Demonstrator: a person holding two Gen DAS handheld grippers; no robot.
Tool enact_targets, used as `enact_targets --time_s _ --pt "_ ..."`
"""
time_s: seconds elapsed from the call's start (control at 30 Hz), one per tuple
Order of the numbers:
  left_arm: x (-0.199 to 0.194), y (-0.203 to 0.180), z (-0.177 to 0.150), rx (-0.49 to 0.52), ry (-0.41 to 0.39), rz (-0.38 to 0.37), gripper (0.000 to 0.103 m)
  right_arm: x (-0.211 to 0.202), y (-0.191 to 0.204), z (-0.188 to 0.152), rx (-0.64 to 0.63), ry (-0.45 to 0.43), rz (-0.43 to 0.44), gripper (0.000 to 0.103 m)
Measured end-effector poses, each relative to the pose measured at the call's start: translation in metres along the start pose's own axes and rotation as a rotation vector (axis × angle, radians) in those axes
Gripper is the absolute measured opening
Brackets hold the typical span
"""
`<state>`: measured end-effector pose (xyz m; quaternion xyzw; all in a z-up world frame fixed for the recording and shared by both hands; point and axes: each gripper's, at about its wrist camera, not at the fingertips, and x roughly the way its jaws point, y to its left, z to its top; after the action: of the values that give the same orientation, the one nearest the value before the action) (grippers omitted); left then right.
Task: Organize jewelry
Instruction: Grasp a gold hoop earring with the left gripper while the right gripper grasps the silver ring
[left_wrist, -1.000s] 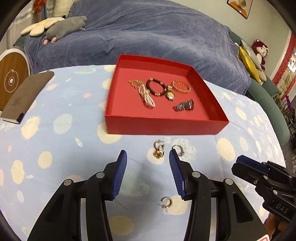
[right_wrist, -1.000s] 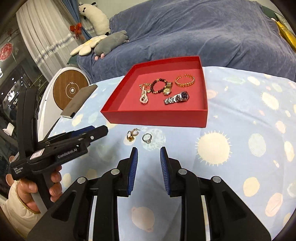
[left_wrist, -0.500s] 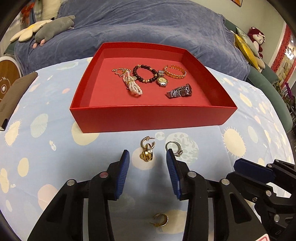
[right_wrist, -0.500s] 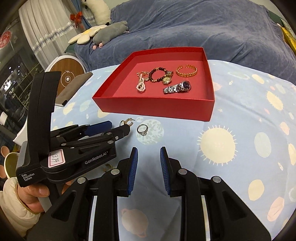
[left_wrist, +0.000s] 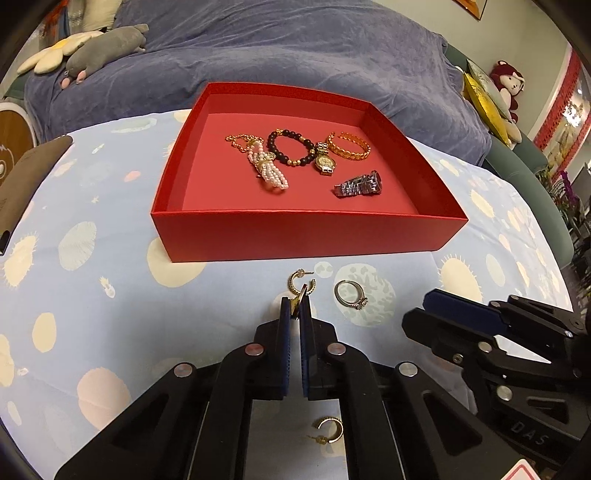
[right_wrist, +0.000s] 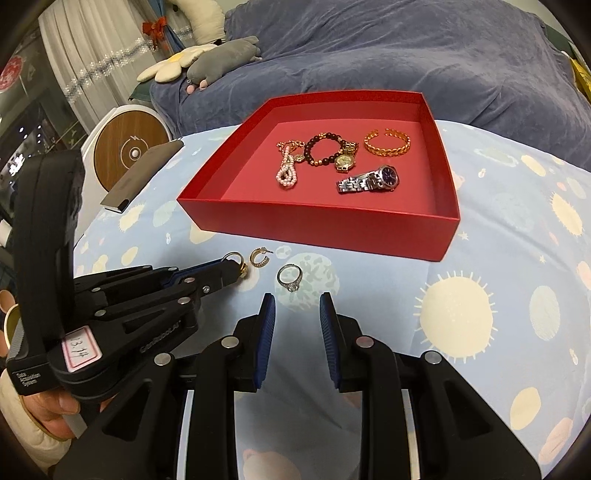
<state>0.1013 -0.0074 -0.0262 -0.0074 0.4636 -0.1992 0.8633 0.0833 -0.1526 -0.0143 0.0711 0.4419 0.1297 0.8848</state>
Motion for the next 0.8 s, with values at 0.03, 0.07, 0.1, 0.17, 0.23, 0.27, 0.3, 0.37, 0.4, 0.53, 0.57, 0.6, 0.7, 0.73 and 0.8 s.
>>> enact_targets --time_s 0.03,0.07,0.1,0.17,0.23,0.27,0.3,0.37,0.4,0.53,0.57,0.6,0.7,0.73,0.8 --pt "-0.003 0.002 0.0 -0.001 -0.005 -0.001 0.003 0.003 0.001 0.001 -0.001 0.001 0.005 0.025" --pt "-0.007 0.004 0.0 -0.004 -0.01 -0.002 0.003 0.006 0.002 0.002 -0.003 0.002 0.009 0.025" --pt "-0.01 0.006 0.0 -0.007 -0.014 -0.005 0.003 0.01 0.003 0.003 -0.008 0.003 0.009 0.025" --pt "-0.015 0.009 -0.001 -0.016 -0.017 -0.012 0.003 0.015 0.005 0.005 -0.021 0.004 -0.001 0.025" --pt "-0.02 0.013 -0.002 -0.02 -0.022 -0.01 0.003 0.022 0.006 0.007 -0.021 0.011 -0.008 0.025" --pt "-0.021 0.015 -0.003 -0.022 -0.022 -0.013 0.003 0.025 0.006 0.007 -0.02 0.014 -0.01 0.025" --pt "-0.021 0.016 -0.003 -0.025 -0.021 -0.013 0.003 0.027 0.006 0.007 -0.021 0.018 -0.013 0.025" --pt "-0.023 0.019 -0.005 -0.031 -0.019 -0.017 0.003 0.032 0.008 0.007 -0.028 0.023 -0.022 0.025" --pt "-0.024 0.021 -0.006 -0.034 -0.019 -0.015 0.003 0.033 0.009 0.006 -0.031 0.025 -0.024 0.025" --pt "-0.026 0.025 -0.007 -0.041 -0.018 -0.019 0.003 0.039 0.012 0.006 -0.041 0.033 -0.027 0.025" --pt "-0.027 0.025 -0.007 -0.041 -0.018 -0.019 0.003 0.04 0.013 0.006 -0.046 0.032 -0.031 0.025" --pt "-0.027 0.026 -0.008 -0.042 -0.019 -0.021 0.003 0.04 0.013 0.005 -0.049 0.031 -0.033 0.025" --pt "-0.029 0.027 -0.008 -0.045 -0.021 -0.026 0.003 0.042 0.013 0.006 -0.046 0.027 -0.031 0.025" --pt "-0.029 0.026 -0.008 -0.046 -0.022 -0.028 0.003 0.042 0.013 0.006 -0.047 0.026 -0.032 0.025" --pt "-0.029 0.026 -0.009 -0.047 -0.021 -0.03 0.003 0.043 0.014 0.007 -0.055 0.025 -0.041 0.023"
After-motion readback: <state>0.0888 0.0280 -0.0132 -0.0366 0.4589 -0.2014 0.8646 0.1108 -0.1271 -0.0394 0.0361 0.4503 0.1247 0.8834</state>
